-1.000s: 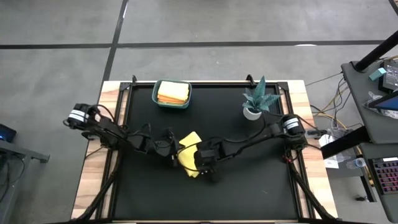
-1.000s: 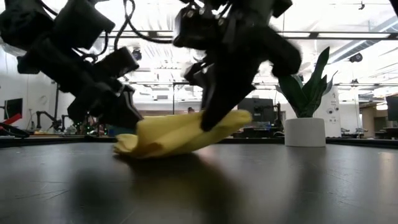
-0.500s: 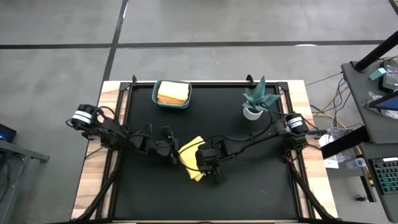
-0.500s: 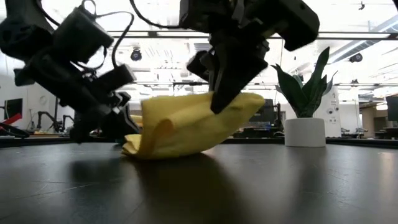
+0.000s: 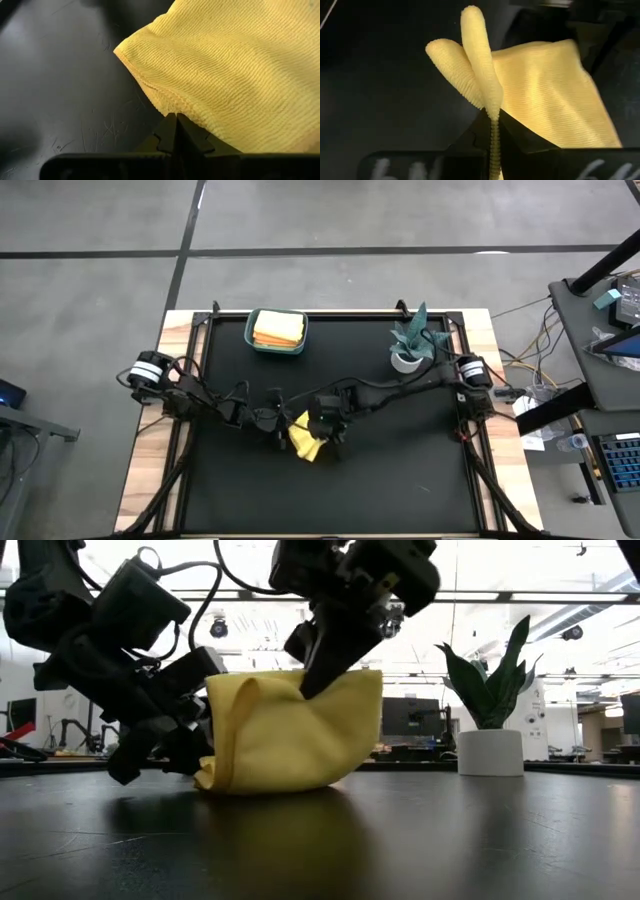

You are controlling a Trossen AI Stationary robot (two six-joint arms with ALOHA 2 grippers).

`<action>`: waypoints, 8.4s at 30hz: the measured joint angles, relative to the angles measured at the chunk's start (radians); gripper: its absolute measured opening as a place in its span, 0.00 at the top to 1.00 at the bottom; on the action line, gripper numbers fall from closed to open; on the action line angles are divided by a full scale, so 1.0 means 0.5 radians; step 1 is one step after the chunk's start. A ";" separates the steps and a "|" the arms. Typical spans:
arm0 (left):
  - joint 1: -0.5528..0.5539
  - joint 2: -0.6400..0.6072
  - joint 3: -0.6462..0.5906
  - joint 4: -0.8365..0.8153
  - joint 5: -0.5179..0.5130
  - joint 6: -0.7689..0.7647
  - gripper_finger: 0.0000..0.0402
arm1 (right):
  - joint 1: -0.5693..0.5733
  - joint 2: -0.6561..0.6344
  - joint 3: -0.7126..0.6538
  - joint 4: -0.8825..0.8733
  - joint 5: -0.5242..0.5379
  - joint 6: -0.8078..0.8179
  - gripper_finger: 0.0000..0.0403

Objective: Fold microfiber towels
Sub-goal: Fold the yellow microfiber cloth

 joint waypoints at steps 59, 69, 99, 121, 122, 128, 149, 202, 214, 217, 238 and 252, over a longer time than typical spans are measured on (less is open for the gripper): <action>-0.002 -0.899 0.016 -1.229 0.031 -0.001 0.52 | -0.401 0.240 0.070 0.374 0.081 -0.218 0.60; -0.013 -1.166 0.014 -1.011 0.044 -0.020 0.52 | -0.439 0.237 0.250 0.257 0.086 -0.332 0.59; 0.000 -0.380 0.003 -0.710 -0.085 -0.378 0.81 | -0.430 0.171 -0.104 0.235 0.326 -0.203 0.98; 0.000 -0.851 0.019 -1.235 -0.325 -0.358 0.63 | -0.402 0.044 -0.160 0.295 0.347 -0.168 0.98; -0.001 -0.898 0.021 -1.227 -0.324 -0.319 0.62 | -0.397 0.038 -0.160 0.299 0.347 -0.167 0.98; -0.038 -1.059 0.007 -1.047 -0.210 -0.282 0.62 | -0.341 0.020 -0.221 0.541 0.414 -0.064 0.98; -0.311 -0.115 -0.035 0.259 -0.075 -0.464 0.99 | -0.049 0.343 -0.881 2.568 1.185 0.615 0.98; -0.272 -0.558 -0.182 -0.291 -0.159 -0.940 1.00 | -0.052 0.154 -1.002 2.491 1.234 0.652 0.98; -0.258 -0.388 -0.186 -0.503 -0.361 -1.103 1.00 | -0.098 0.402 -1.072 2.768 1.284 0.801 0.98; -0.258 -0.387 -0.185 -0.523 -0.313 -1.103 1.00 | -0.096 0.395 -1.076 2.806 1.281 0.726 0.98; -0.310 -0.843 -0.180 -0.805 0.453 -0.984 1.00 | -0.098 -0.312 -1.119 1.491 1.210 0.874 0.98; -0.305 -0.455 -0.148 -0.561 0.311 -0.987 1.00 | -0.123 0.124 -1.034 2.165 1.053 0.768 0.98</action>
